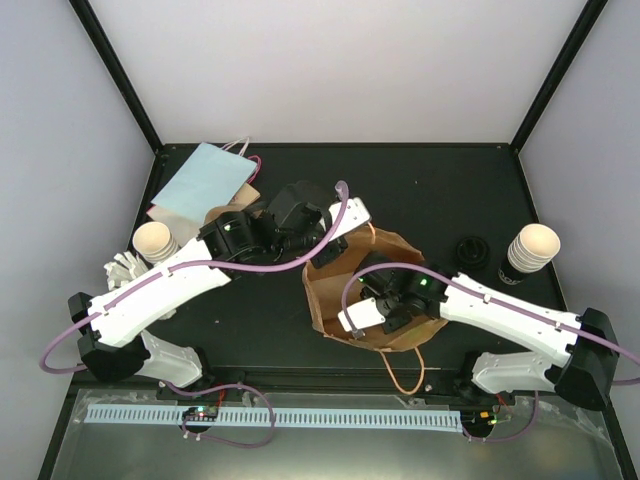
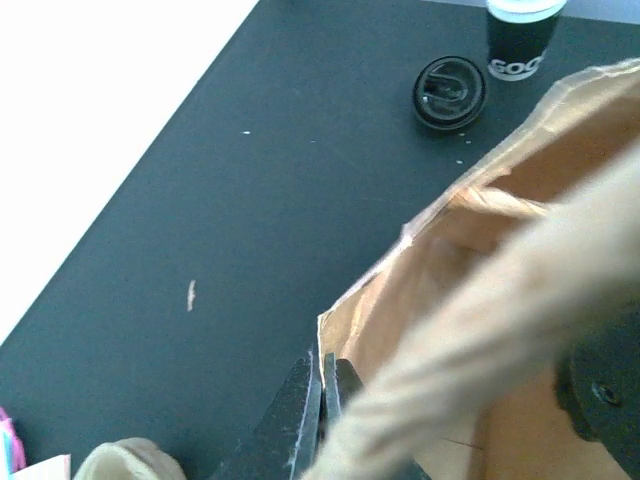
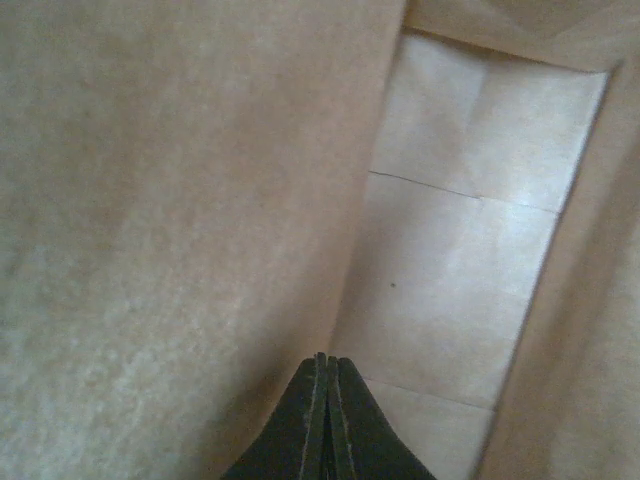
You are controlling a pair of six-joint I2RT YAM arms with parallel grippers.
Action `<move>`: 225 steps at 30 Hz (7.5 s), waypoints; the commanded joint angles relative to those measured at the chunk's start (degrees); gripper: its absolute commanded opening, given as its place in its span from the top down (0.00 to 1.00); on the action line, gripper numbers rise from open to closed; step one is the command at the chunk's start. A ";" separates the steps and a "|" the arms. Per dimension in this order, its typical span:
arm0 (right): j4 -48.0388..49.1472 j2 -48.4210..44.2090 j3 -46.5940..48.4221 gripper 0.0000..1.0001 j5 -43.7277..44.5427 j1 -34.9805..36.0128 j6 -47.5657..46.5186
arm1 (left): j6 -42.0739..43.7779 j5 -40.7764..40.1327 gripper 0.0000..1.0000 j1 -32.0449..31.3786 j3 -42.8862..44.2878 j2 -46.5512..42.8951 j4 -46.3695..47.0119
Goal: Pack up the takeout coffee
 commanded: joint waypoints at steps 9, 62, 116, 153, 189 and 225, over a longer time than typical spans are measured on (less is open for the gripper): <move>-17.24 2.10 7.06 0.99 -13.53 2.21 6.40 | 5.21 -12.05 0.98 -2.67 2.06 -1.30 3.74; 25.51 -21.26 17.43 0.99 36.57 1.02 41.84 | -13.66 -2.66 0.99 9.10 19.05 11.46 -6.19; 6.26 -20.89 2.39 0.09 20.23 -22.10 96.00 | -32.02 22.53 0.05 27.87 5.58 4.30 12.07; -2.66 -15.38 1.64 0.00 18.57 -22.05 97.71 | -38.01 9.20 0.01 32.00 -37.72 -30.31 2.23; -11.52 -16.33 9.34 0.00 9.27 -43.52 92.05 | -34.27 17.69 0.01 32.02 -46.82 -36.33 9.04; -8.30 5.44 23.27 0.44 13.88 -70.40 87.06 | -27.64 21.58 0.01 32.78 -45.56 -26.15 11.18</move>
